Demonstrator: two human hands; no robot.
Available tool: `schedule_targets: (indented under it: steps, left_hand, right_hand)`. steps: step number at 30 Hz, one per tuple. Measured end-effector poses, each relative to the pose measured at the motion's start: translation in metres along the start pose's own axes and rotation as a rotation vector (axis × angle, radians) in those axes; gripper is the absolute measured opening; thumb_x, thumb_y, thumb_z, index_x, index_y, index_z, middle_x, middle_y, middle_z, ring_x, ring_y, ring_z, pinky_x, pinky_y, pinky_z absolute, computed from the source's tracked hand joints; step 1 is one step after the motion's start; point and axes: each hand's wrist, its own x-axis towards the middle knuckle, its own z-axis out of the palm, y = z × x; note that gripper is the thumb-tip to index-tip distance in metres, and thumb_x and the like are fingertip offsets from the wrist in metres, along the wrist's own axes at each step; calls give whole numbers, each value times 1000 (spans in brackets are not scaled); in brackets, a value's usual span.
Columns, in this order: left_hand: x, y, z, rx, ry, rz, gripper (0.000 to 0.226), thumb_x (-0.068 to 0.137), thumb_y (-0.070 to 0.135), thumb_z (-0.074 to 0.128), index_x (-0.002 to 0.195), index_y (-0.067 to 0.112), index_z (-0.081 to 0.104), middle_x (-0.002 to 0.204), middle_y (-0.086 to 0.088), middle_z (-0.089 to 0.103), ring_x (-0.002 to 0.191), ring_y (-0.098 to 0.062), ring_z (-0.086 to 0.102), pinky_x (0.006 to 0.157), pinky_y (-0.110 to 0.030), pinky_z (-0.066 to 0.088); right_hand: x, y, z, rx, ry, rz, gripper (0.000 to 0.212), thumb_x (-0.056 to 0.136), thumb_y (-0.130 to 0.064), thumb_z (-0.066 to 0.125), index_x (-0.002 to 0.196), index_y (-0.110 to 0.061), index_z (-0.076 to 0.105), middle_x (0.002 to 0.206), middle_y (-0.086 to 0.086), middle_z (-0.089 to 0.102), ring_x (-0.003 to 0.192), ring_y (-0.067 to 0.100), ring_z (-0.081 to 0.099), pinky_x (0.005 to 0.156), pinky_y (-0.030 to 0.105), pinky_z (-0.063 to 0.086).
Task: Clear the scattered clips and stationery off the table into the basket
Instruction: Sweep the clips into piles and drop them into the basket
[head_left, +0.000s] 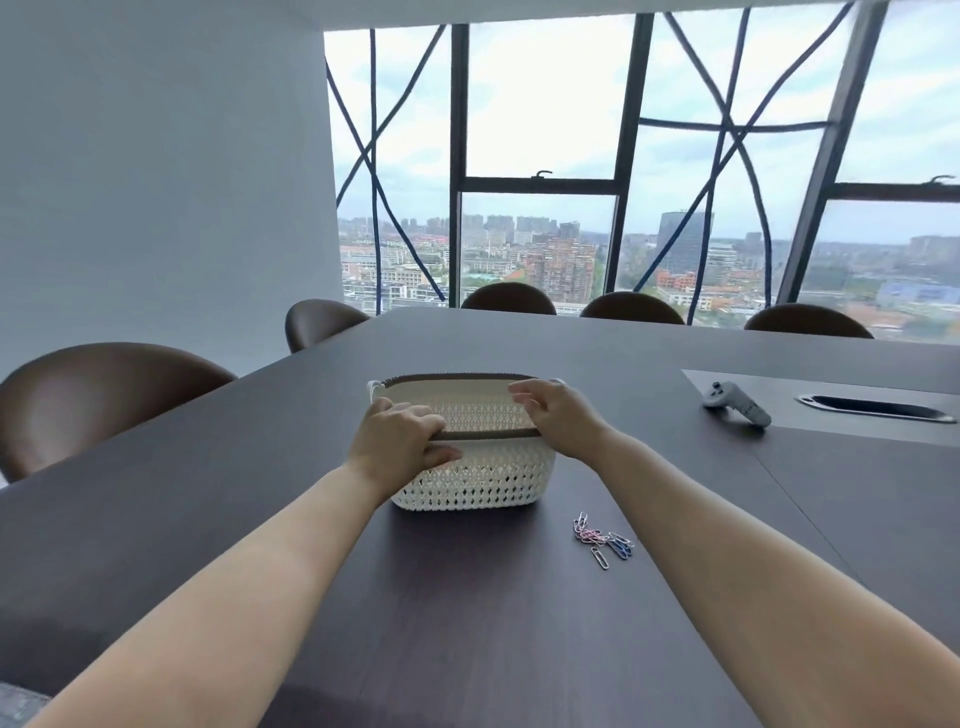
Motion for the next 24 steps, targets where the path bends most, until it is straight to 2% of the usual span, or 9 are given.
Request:
schedule_targets:
  steps: [3,6,8,10,12,13,15,19,24]
  left_hand:
    - [-2,15,-5,48,4,-45,32,81,45,62,88,14,66,91,-3,67,89,-26,62,91,-42,38]
    - [-4,44,-3,58,176,105,25,75,34,50,91,20,63,90,0,66,84,-22,61,73,-35,51]
    - [-6,76,6,-24,184,217,28,75,35,45,97,23,57,97,3,64,93,-16,53,75,-31,52]
    - [-8,112,19,-212,-51,225,40,84,39,47,119,21,53,126,-1,55,118,-17,43,96,-35,48]
    - [-8,141,37,-339,-436,153,67,88,50,49,143,18,28,154,-2,20,143,-19,15,118,-34,17]
    - [-6,153,46,-356,-577,113,78,87,55,47,147,19,15,158,-2,3,146,-19,1,119,-34,5]
    - [2,169,64,-341,-724,49,89,84,65,42,149,21,1,157,-4,-12,145,-20,-13,119,-39,-2]
    - [24,191,83,-278,-789,56,93,80,73,35,148,25,-7,157,-4,-15,145,-21,-14,119,-44,-4]
    - [40,208,95,-365,-763,149,101,75,75,44,146,33,-14,156,0,-18,144,-21,-18,118,-43,-6]
  right_hand:
    - [-16,1,-13,11,100,-61,26,90,-7,49,113,-11,62,111,7,65,93,18,61,83,19,41]
    - [-40,11,-35,-4,230,-78,20,88,-6,53,102,-12,66,94,-3,68,78,11,59,76,20,43]
    - [-62,30,-48,-30,266,-34,19,87,-6,54,98,-13,67,88,-7,66,74,11,59,75,22,46]
    - [-90,56,-58,-55,270,44,16,85,-7,56,94,-13,68,88,-3,69,73,14,60,77,27,50]
    - [-121,81,-67,-125,244,132,15,86,-9,57,95,-13,69,92,1,71,77,16,61,79,29,50]
    - [-135,92,-71,-160,221,169,15,86,-10,57,97,-12,68,95,2,71,82,17,62,80,26,47]
    - [-160,112,-80,-228,182,233,19,88,-16,58,105,-12,66,107,3,68,102,19,60,83,20,39]
    - [-193,146,-93,-402,132,396,50,86,-44,57,129,-19,50,141,2,46,137,21,31,112,35,27]
    - [-211,153,-94,-448,-188,599,108,66,-76,55,148,-31,1,159,-3,-5,145,27,-12,117,52,-3]
